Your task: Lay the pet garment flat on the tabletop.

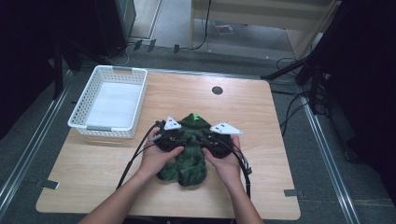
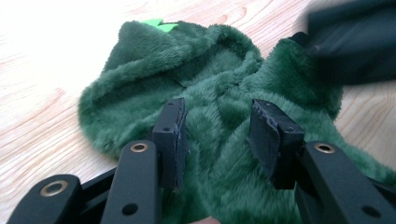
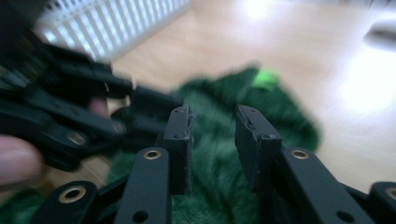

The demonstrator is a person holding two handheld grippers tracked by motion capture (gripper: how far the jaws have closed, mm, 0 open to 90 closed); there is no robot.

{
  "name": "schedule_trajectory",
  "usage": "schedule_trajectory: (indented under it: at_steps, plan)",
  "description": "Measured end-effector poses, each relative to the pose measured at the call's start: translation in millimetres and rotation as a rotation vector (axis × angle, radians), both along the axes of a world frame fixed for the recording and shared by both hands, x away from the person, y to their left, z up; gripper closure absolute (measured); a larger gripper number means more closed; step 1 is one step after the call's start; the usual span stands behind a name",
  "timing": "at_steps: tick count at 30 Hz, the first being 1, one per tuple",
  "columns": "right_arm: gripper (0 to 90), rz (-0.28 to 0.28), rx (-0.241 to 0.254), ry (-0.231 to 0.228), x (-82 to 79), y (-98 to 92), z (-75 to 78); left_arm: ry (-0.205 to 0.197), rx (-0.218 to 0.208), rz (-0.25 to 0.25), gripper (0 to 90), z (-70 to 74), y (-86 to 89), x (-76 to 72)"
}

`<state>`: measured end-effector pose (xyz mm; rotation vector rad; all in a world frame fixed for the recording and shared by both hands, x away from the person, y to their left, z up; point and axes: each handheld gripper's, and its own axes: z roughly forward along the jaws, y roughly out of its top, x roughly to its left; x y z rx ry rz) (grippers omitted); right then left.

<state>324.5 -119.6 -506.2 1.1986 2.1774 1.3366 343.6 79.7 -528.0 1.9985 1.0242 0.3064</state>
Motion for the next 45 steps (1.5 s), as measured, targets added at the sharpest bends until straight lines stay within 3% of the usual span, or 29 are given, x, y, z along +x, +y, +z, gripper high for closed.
schedule_trajectory:
  at_steps: [3,5,7,12,17,19,23,27,30,34,36,38,40,42,45]
  plan:
    - [72.0,-0.059,-0.066,0.068,3.6,-2.8,-22.8,0.046,0.022,0.038,56.4,-5.2,3.1,7.7]
    - [74.4,-0.094,-0.054,0.112,3.0,-14.3,-32.2,0.076,0.000,0.055,56.5,-8.5,6.7,10.7]
    - [75.9,-0.116,-0.059,0.140,1.5,-24.6,-37.7,0.074,0.009,0.059,57.0,-10.6,6.5,11.5]
    - [80.1,-0.137,-0.063,0.157,-0.2,-31.3,-39.9,0.021,0.088,0.066,59.6,-15.0,0.7,11.3]
    - [84.4,-0.163,-0.058,0.157,3.9,-33.3,-41.3,0.068,0.040,0.125,69.2,-15.3,5.4,19.3]
    - [88.4,-0.177,-0.045,0.163,7.4,-36.1,-41.9,0.066,0.041,0.146,72.3,-15.5,4.7,23.4]
    - [90.0,-0.191,-0.024,0.175,17.3,-36.4,-42.5,0.052,0.083,0.170,72.4,-14.3,-1.6,33.3]
    - [90.0,-0.191,-0.030,0.173,25.7,-33.2,-42.1,0.041,0.103,0.182,72.5,-14.0,-4.7,46.1]
    - [90.0,-0.213,-0.019,0.173,34.3,-29.2,-42.5,0.040,0.096,0.207,72.8,-14.3,-4.4,56.0]
    - [90.0,-0.218,-0.083,0.156,46.9,-17.7,-39.7,0.044,0.111,0.223,72.8,-13.2,-3.5,66.3]
    - [90.0,-0.216,-0.109,0.148,52.2,-13.3,-38.6,0.045,0.093,0.214,70.4,-12.4,-1.5,67.9]
    - [87.6,-0.216,-0.122,0.163,55.0,-11.5,-35.7,0.023,0.058,0.201,62.3,-8.4,2.9,64.7]
    - [83.5,-0.194,-0.060,0.124,51.1,-14.6,-29.3,-0.036,0.015,0.210,59.1,1.3,11.1,57.0]
    - [84.7,-0.196,-0.033,0.064,44.5,-17.7,-20.7,-0.074,-0.012,0.219,63.5,11.0,20.6,49.5]
    - [85.0,-0.192,-0.022,0.051,45.0,-17.4,-11.7,-0.057,0.000,0.242,72.4,13.3,29.2,40.7]
